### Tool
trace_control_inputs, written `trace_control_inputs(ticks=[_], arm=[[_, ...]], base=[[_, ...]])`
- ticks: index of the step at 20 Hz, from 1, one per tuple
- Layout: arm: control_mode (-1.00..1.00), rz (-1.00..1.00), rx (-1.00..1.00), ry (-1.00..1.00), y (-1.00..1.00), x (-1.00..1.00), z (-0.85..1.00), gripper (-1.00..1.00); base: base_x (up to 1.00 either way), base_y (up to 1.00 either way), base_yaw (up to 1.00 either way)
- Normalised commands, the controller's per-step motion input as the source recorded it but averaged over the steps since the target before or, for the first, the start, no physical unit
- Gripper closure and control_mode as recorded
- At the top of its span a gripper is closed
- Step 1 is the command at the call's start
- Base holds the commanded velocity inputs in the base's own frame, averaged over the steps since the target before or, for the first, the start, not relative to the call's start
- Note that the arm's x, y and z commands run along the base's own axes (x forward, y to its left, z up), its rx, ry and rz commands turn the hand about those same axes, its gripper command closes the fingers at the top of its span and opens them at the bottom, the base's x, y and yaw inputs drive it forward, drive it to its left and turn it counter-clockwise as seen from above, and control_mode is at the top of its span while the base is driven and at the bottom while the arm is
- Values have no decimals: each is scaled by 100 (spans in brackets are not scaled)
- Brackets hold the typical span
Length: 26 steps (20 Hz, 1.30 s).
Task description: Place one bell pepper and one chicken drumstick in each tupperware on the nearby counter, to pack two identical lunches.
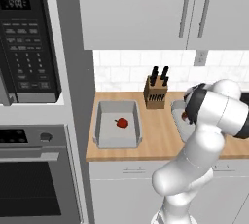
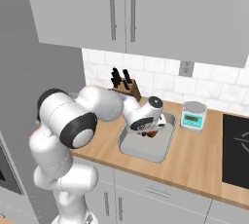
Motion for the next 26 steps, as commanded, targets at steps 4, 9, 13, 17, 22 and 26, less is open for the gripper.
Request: trace_control_inputs(ticks=[4, 9, 13, 17, 22, 26], arm=[[-100, 3, 0, 0, 0, 1, -6, -100], [-100, 2, 0, 0, 4, 0, 0, -100], [-100, 0, -1, -13, 13, -13, 36, -100], [-100, 0, -6, -25, 17, -56, 68, -100], [-100, -9, -17, -33, 65, -61, 37, -100], [-100, -19, -8, -30, 67, -50, 61, -100]], base=[[0, 0, 0], [0, 0, 0], [0, 0, 0], [0, 0, 0], [0, 0, 0], [0, 0, 0]])
